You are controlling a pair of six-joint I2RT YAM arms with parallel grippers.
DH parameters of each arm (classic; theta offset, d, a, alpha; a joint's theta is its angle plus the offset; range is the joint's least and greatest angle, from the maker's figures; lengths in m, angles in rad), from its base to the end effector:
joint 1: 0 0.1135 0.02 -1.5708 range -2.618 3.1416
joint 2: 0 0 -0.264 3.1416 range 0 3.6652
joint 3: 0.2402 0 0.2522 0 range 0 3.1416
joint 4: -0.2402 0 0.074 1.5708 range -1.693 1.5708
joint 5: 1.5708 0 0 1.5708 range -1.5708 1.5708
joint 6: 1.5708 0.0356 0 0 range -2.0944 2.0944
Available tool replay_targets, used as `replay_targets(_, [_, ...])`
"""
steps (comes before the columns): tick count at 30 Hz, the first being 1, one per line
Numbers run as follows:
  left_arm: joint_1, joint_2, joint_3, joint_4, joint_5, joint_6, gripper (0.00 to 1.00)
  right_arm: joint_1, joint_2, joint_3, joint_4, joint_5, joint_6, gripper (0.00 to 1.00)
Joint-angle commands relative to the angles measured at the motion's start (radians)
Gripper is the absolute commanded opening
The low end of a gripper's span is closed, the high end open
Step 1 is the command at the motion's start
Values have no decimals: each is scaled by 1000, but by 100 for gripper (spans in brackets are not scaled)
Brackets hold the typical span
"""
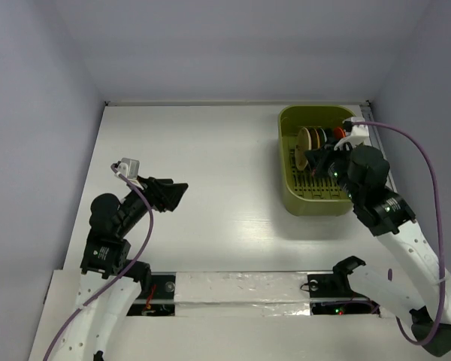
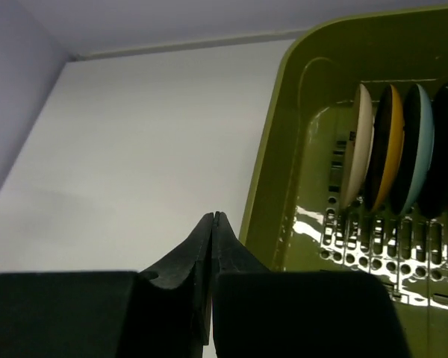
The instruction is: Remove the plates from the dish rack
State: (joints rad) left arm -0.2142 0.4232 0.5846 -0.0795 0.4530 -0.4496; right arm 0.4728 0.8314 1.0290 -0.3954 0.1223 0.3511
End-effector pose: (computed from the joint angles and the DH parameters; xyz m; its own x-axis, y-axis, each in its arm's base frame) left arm 0.1111 -0.0401 0.3292 -0.1963 -0.3572 -0.9132 0.5908 0.7002 -0.4009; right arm 0.1602 0.0771 0.3940 -0.2831 0.2386 -0.9289 -0.2642 0.9117 0.3147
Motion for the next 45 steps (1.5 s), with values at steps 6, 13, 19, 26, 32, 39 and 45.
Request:
replay_targets(6, [-2, -7, 18, 30, 6, 9, 42, 9, 69, 63, -19, 117, -35, 0])
replay_targets(13, [-2, -5, 15, 14, -36, 0, 0, 9, 198, 123, -57, 279, -67, 2])
replay_targets(19, [-2, -1, 17, 4, -53, -3, 0, 9, 386, 210, -76, 379, -84, 21])
replay_targets(26, [-11, -14, 14, 6, -54, -8, 30, -25, 575, 302, -85, 421, -109, 33])
replay_targets(32, [-11, -21, 11, 9, -50, -8, 38, -49, 663, 335, -86, 488, -115, 33])
replay_targets(39, [-21, -21, 9, 11, -48, -8, 49, -59, 727, 367, -95, 545, -118, 33])
replay_targets(45, [-21, -20, 8, 12, -45, -8, 51, -79, 772, 375, -92, 566, -124, 33])
